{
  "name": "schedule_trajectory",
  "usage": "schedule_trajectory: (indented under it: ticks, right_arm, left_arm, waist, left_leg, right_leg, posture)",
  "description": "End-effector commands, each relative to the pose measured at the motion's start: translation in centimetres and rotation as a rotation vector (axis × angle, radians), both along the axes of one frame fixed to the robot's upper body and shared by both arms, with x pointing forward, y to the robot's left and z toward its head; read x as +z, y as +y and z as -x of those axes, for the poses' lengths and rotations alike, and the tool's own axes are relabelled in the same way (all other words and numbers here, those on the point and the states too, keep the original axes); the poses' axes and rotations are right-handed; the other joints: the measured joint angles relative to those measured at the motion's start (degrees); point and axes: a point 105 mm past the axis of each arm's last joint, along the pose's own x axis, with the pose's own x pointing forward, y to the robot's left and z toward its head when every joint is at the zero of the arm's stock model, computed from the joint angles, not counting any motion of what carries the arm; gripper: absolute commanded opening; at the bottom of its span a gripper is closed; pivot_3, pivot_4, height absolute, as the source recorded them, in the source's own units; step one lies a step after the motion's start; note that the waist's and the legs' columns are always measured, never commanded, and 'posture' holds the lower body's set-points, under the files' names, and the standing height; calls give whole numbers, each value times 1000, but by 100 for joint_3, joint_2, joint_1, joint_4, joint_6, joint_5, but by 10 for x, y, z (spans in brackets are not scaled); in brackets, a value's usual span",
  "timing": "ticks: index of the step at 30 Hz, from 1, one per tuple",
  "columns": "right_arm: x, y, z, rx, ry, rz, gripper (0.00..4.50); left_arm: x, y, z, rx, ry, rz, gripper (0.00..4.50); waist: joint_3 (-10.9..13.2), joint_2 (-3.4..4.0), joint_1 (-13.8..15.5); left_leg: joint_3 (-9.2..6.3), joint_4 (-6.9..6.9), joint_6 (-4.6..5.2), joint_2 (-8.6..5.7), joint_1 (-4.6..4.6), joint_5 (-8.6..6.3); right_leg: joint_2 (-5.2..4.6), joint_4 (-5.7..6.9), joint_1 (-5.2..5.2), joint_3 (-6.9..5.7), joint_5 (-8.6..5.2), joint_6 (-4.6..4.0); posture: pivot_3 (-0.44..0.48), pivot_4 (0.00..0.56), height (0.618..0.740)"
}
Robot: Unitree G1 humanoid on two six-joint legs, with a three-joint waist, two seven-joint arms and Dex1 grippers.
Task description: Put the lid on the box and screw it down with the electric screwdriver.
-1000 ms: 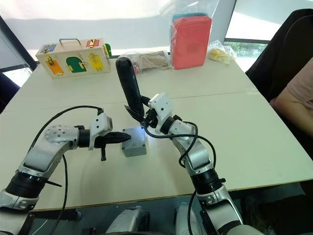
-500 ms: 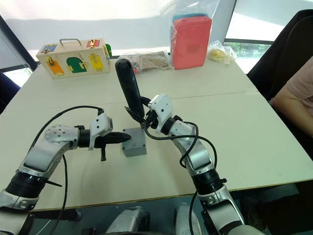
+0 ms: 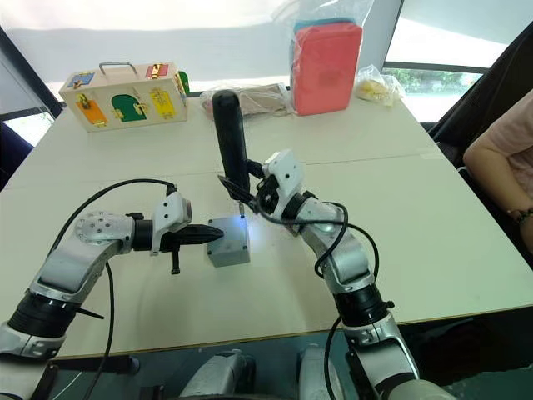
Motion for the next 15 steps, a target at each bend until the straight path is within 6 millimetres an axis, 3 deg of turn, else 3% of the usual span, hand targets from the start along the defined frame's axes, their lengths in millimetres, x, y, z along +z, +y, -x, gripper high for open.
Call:
schedule_trajectory:
  ticks: [1,7,11,15]
  right_arm:
    - [62,-8,16,27,-127,-98,1895]
    - [83,-34,8,-21,-44,-42,1895]
    - [59,-60,-3,-108,145,175,1895]
    - [35,-90,-13,-233,375,283,1895]
  left_arm:
    - [26,-5,0,-18,-60,47,0]
    - [57,-11,4,-47,-114,113,0]
    - [78,-12,9,-65,-144,150,0]
    - [81,-9,14,-71,-151,136,0]
  waist:
    - [12,0,-2]
    - [15,-1,-4]
    - [22,-2,0]
    - [48,-5,-8]
  left_leg:
    - [0,0,-7,1,-8,4]
    - [0,4,-41,1,-57,24]
    - [1,6,-37,0,-59,23]
    - [1,7,-15,4,-61,10]
  right_leg:
    - [0,1,-8,0,0,0]
    - [-3,4,-54,-1,2,-1]
    - [-6,2,-52,-2,2,-2]
    - [-10,2,-53,-3,2,-2]
  posture:
    - [0,150,740]
    - [0,150,740]
    - [0,150,740]
    - [0,150,740]
